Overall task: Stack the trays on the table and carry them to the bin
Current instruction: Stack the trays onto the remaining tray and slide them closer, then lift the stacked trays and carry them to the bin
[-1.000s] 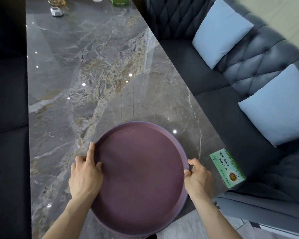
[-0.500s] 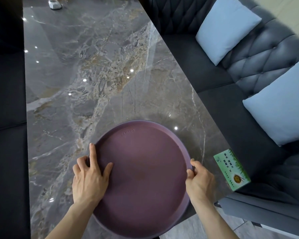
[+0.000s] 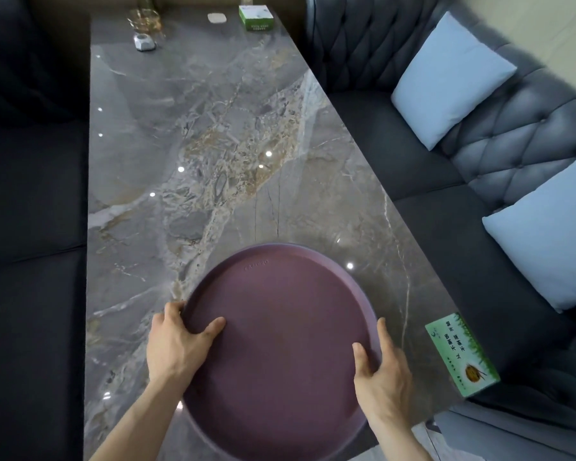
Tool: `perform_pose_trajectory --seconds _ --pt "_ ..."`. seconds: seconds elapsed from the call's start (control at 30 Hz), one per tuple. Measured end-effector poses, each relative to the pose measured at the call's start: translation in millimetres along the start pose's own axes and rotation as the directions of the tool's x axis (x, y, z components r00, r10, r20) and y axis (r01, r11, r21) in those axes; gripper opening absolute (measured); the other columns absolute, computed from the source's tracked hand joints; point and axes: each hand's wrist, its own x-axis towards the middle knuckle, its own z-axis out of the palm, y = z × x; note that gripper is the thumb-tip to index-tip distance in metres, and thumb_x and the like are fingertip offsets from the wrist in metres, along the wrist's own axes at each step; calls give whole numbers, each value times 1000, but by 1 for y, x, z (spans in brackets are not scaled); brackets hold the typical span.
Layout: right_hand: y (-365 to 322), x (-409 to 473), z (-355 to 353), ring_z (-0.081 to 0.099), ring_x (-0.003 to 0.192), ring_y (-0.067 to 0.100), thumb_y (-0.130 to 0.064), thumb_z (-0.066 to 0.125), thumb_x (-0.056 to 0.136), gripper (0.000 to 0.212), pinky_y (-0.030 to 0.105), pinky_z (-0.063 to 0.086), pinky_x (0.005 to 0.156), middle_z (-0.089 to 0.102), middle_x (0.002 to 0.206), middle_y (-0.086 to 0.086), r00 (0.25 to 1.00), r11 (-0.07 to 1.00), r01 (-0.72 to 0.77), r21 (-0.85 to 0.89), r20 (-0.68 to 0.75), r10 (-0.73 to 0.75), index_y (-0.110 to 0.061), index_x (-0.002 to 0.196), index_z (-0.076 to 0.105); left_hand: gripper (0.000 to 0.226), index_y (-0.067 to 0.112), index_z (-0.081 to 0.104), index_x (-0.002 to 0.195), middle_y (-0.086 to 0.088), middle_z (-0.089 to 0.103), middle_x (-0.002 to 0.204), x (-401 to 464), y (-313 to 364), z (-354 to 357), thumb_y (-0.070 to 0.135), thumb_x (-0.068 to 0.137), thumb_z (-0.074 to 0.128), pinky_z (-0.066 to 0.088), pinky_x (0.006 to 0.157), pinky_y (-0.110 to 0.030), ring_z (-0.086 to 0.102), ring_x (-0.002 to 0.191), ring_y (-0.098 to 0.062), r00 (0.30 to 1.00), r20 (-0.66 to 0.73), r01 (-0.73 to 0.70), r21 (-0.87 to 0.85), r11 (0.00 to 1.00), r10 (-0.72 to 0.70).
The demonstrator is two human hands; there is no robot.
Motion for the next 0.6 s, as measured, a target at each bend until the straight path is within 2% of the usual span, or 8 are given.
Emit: perform_pose_trajectory --seconds 0.1,0.23,0.33,0.47,0.6 --pt "-35 7 -10 56 110 32 -53 61 86 77 42 45 92 46 105 4 998 997 66 -26 26 -66 -36 151 26 70 21 49 122 -12 62 118 1 8 -27 46 67 85 50 91 -45 61 106 -36 998 8 57 -182 982 -56" --pt "-99 13 -35 52 120 31 -59 70 77 93 41 41 101 47 127 11 984 986 160 47 76 -163 -35 152 22 66 28 42 117 -7 64 112 -4 25 -79 42 69 85 52 87 -45 62 97 -31 1000 -18 17 -343 939 -24" --pt "-153 12 -57 43 133 32 -63 73 71 101 44 37 110 45 141 14 958 958 267 105 76 -275 -31 153 25 75 27 45 124 -8 65 117 -10 45 -128 42 65 88 53 88 -45 62 99 -30 991 -132 -57 -401 914 4" --pt "-227 -9 -98 46 135 29 -63 75 68 107 42 39 107 49 146 10 908 906 409 105 51 -416 -28 154 23 103 40 32 149 -4 58 139 -25 67 -194 40 64 89 48 100 -44 57 121 -29 968 -234 -192 -459 867 90" --pt "-280 -38 -132 43 137 27 -64 74 68 108 41 38 108 45 149 7 853 849 519 102 -6 -521 -27 154 21 104 43 32 149 0 58 137 -42 88 -261 40 62 90 48 101 -42 56 122 -26 937 -320 -295 -507 810 140"
